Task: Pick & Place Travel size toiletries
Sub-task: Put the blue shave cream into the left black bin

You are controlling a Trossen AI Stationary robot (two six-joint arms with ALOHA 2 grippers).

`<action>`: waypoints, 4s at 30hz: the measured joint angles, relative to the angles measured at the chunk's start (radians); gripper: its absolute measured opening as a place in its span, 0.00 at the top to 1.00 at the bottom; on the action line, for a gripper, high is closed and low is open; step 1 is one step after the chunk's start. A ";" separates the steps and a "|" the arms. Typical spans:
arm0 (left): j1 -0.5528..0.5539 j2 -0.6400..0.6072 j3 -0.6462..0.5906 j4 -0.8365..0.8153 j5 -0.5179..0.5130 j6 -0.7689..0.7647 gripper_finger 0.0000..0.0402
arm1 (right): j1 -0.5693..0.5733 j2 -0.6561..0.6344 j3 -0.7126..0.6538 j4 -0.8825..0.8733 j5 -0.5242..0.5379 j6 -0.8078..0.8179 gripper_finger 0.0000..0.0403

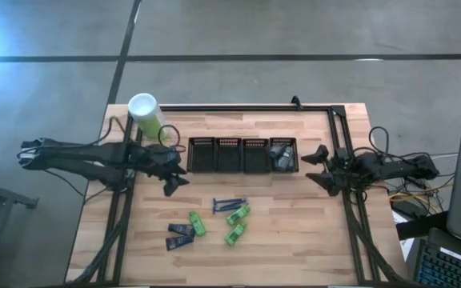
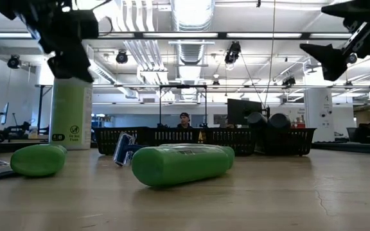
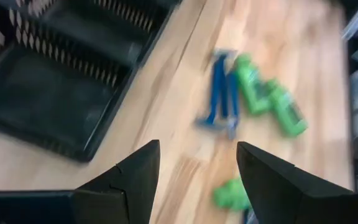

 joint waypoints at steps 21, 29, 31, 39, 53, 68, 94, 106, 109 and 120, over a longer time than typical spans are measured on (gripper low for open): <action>-0.221 0.138 -0.018 -0.042 0.048 -0.112 0.46 | -0.003 0.026 0.000 -0.151 0.006 -0.095 0.10; -0.419 0.144 -0.018 -0.047 -0.008 -0.047 0.46 | -0.003 0.028 0.000 -0.156 0.006 -0.095 0.10; -0.490 0.153 -0.016 -0.047 -0.042 -0.027 0.46 | -0.003 0.028 0.000 -0.155 0.006 -0.095 0.10; -0.695 0.289 0.024 -0.047 -0.165 -0.095 0.46 | -0.003 0.028 0.000 -0.155 0.006 -0.095 0.10; -0.716 0.481 0.056 -0.044 -0.139 -0.200 0.46 | -0.003 0.028 0.000 -0.155 0.006 -0.095 0.10; -0.714 0.571 0.047 0.005 -0.146 -0.096 0.46 | -0.003 0.028 0.001 -0.155 0.005 -0.095 0.10; -0.715 0.629 0.048 0.044 -0.175 -0.054 0.58 | -0.003 0.028 0.001 -0.155 0.005 -0.095 0.10; -0.714 0.630 0.047 0.042 -0.176 -0.055 0.65 | -0.003 0.028 0.001 -0.155 0.005 -0.095 0.10; -0.714 0.626 0.047 0.041 -0.176 -0.056 0.65 | -0.003 0.028 0.001 -0.155 0.005 -0.095 0.10; -0.714 0.531 0.056 -0.073 -0.179 -0.125 0.66 | -0.003 0.028 0.001 -0.155 0.005 -0.095 0.10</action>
